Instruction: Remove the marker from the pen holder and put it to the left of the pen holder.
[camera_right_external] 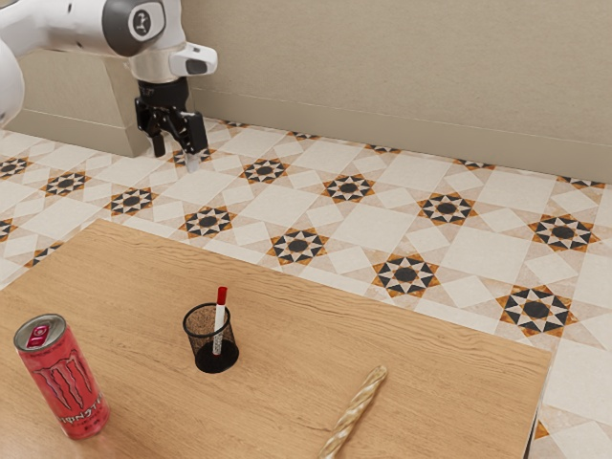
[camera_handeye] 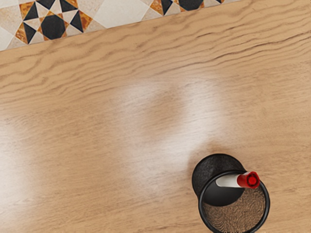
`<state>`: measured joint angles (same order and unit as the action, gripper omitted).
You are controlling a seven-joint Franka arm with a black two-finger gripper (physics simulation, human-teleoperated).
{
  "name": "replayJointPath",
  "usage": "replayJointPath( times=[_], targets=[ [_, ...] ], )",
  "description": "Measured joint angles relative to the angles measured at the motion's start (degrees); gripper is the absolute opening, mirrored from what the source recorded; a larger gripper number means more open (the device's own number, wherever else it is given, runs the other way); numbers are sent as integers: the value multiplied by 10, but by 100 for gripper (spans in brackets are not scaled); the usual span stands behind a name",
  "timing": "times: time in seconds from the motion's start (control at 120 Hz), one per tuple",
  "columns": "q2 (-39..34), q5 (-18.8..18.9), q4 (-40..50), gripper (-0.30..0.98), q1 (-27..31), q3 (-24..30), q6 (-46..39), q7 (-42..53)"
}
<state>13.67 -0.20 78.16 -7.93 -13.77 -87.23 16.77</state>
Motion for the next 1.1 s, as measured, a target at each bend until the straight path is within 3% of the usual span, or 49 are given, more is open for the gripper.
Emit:
replayJointPath(
  times=[0.2,0.45,0.567,0.9,1.1],
  targets=[
    [3,2,-3,69,2,29,3,0],
    [59,60,17,69,-25,71,5,-1],
    [85,69,38,69,-27,74,6,-1],
    [90,65,152,69,-35,76,-41,-4],
    [106,52,168,69,-34,76,-61,-6]
  ],
)
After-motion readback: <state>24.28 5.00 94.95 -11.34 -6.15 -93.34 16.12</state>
